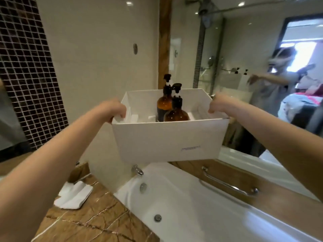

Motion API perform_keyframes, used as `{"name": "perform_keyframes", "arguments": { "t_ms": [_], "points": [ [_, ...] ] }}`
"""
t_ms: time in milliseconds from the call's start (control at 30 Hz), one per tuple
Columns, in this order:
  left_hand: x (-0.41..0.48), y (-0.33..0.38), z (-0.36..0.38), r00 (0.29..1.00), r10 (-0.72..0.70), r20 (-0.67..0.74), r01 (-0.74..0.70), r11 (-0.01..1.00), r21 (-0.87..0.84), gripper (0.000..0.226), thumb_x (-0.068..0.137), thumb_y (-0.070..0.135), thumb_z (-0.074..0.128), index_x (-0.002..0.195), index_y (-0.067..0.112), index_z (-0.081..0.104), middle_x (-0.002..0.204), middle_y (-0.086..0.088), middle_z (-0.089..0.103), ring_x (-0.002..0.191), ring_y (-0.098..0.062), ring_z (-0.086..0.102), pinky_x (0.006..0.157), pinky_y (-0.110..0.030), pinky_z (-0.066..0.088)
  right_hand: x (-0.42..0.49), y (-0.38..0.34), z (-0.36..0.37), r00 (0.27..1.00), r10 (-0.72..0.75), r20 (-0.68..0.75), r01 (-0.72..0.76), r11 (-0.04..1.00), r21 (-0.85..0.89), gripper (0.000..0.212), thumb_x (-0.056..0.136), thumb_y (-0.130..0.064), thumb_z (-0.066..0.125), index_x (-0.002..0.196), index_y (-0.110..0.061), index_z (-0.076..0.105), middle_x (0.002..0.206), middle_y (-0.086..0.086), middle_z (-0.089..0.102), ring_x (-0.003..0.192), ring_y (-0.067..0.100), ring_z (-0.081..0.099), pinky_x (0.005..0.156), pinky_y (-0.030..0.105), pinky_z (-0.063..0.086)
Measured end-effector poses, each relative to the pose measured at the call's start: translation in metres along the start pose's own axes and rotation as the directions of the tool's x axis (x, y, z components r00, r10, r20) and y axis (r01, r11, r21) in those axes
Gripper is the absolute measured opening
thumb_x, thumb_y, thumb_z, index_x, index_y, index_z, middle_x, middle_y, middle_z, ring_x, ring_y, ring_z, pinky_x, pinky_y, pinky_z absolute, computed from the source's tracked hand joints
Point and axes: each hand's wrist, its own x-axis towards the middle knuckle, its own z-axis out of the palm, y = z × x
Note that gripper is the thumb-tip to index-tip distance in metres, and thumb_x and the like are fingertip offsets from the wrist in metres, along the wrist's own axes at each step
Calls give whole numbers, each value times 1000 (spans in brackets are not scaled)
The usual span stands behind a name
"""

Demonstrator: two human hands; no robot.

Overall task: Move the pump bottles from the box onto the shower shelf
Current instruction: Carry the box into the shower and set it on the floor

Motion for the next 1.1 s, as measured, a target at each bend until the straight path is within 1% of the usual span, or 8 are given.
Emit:
{"name": "perform_keyframes", "arguments": {
  "t_ms": [100, 200, 567, 700, 800, 933, 1033, 1100],
  "points": [
    [-9, 26, 29, 993, 91, 78, -89, 996, -28, 32, 82, -10, 47, 113, -18, 51, 80, -20, 52, 65, -32, 50, 50, -30, 46, -27, 44, -22, 997, 77, -9, -77, 997, 31, 37, 83, -9, 62, 118, -1, 56, 86, 9, 53, 78, 23, 49, 63, 30, 39],
    [-22, 54, 58, 979, 145, 141, -146, 989, 0, 35, 80, -6, 51, 112, -20, 52, 90, -26, 51, 81, -36, 51, 70, -40, 40, -57, 86, -43, 989, 151, -10, -150, 987, 58, 34, 81, -7, 62, 114, 1, 58, 92, 14, 56, 85, 28, 55, 69, 33, 44],
    [-91, 159, 181, 852, 357, 383, -402, 915, 41, 29, 76, 0, 60, 102, -11, 59, 93, -26, 60, 83, -37, 61, 67, -37, 47, -203, 220, -113, 877, 458, -145, -452, 889, 78, 5, 79, 0, 61, 80, 1, 56, 79, 18, 53, 60, 26, 50, 41, 21, 35],
    [-116, 195, 220, 771, 453, 448, -505, 863, -4, 20, 74, 0, 61, 93, -7, 61, 87, -25, 61, 72, -35, 60, 59, -34, 48, -256, 248, -134, 783, 587, -206, -579, 809, 103, 10, 80, 1, 59, 89, 1, 54, 80, 20, 54, 64, 29, 52, 53, 25, 39],
    [-135, 224, 247, 669, 534, 517, -565, 817, -113, 27, 74, -5, 58, 101, -10, 59, 90, -26, 58, 78, -37, 58, 59, -36, 47, -295, 265, -148, 703, 663, -255, -647, 746, 158, 11, 80, 4, 59, 70, 4, 56, 53, 14, 53, 57, 28, 48, 51, 28, 37],
    [-163, 263, 275, 523, 632, 572, -660, 725, -198, 24, 74, -2, 60, 97, -6, 58, 87, -22, 58, 73, -32, 57, 52, -31, 42, -346, 276, -162, 565, 746, -352, -751, 642, 155, 14, 79, -3, 62, 93, 1, 59, 86, 18, 56, 79, 30, 54, 64, 30, 40],
    [-191, 289, 292, 445, 669, 595, -756, 637, -151, 18, 76, 2, 61, 93, -4, 56, 78, -18, 56, 66, -31, 55, 48, -28, 41, -386, 283, -170, 453, 792, -409, -816, 553, 166, 23, 79, -6, 62, 100, 5, 61, 91, 20, 58, 79, 30, 54, 58, 29, 39],
    [-212, 304, 304, 360, 691, 627, -806, 569, -163, 21, 77, 3, 59, 97, -4, 55, 92, -21, 56, 71, -32, 55, 45, -31, 45, -413, 284, -173, 376, 821, -430, -858, 483, 173, 25, 80, -7, 62, 102, 4, 60, 92, 19, 57, 78, 30, 53, 55, 29, 38]
  ]
}}
